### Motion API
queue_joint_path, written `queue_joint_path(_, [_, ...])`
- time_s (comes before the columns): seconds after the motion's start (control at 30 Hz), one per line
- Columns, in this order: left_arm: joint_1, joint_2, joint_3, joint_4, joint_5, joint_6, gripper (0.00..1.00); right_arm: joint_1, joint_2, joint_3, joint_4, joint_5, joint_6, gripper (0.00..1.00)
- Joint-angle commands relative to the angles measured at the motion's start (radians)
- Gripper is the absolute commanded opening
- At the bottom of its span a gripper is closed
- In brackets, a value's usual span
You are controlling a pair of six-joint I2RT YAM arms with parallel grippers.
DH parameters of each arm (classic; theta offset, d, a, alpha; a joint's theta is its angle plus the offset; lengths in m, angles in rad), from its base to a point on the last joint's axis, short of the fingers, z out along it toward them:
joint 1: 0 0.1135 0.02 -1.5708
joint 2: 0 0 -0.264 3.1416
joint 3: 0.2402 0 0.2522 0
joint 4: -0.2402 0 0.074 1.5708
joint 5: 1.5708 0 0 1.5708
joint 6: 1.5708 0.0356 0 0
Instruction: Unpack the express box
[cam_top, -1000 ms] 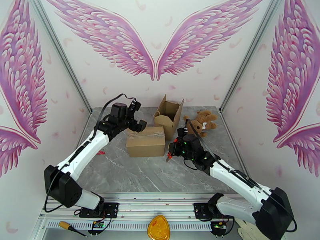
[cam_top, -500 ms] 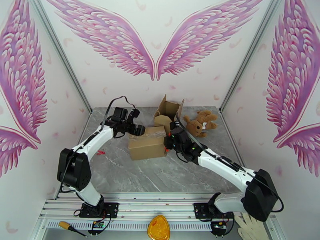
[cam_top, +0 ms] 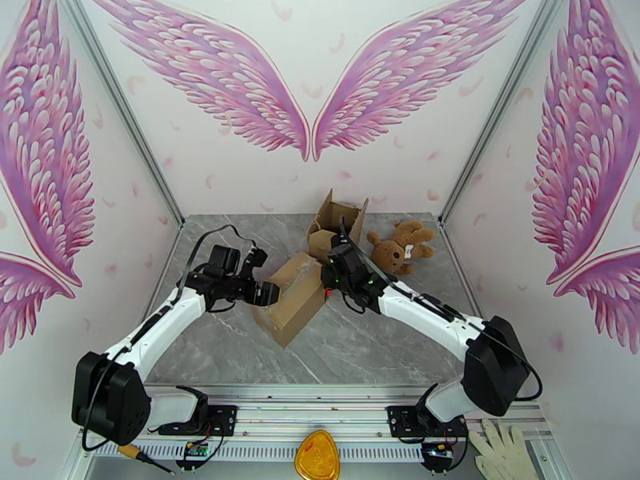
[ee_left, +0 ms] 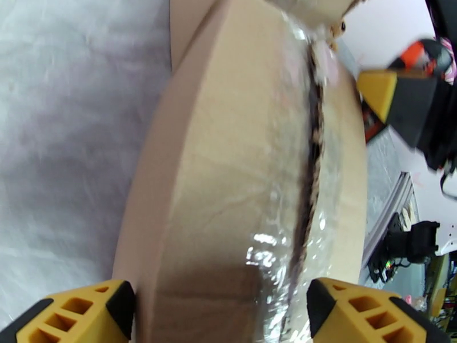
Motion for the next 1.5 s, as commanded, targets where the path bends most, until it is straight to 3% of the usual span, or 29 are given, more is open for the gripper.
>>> queue_joint_path(0.0, [-0.012, -0.071, -0.052, -0.077, 0.045, -0.051, 0.84, 0.037, 0.074, 0.082, 0.027, -0.06, -0.017, 0.0])
queue_joint_path(0.4, [-0.109, -0.152, -0.094, -0.024, 0.114, -0.138, 0.85, 0.089, 0.392, 0.504, 0.008, -0.235, -0.145, 0.0])
queue_joint_path(0.57, [-0.136, -0.17, -0.072, -0.03, 0.056, -0.124, 0.86, 0.092, 0.384, 0.582, -0.072, -0.152, -0.213, 0.0])
queue_joint_path(0.73, [-0.159, -0.237, -0.026, -0.07, -0.077, -0.009, 0.87, 0.092, 0.281, 0.552, -0.106, 0.004, -0.272, 0.0])
queue_joint_path(0.97, [-0.148, -0.191, 0.1, -0.134, -0.135, 0.077, 0.9, 0.074, 0.186, 0.518, -0.152, 0.134, -0.349, 0.0])
queue_joint_path(1.07, [-0.106, -0.137, 0.173, -0.111, -0.2, 0.083, 0.92, 0.073, 0.118, 0.468, -0.181, 0.116, -0.361, 0.0])
queue_joint_path(1.23, [0.018, -0.018, 0.288, -0.04, -0.228, 0.014, 0.92, 0.074, -0.088, 0.241, -0.18, 0.1, -0.326, 0.0])
queue_joint_path(1.47, [0.134, 0.175, 0.349, -0.004, -0.186, -0.082, 0.91, 0.125, -0.266, -0.063, -0.039, -0.129, -0.283, 0.0])
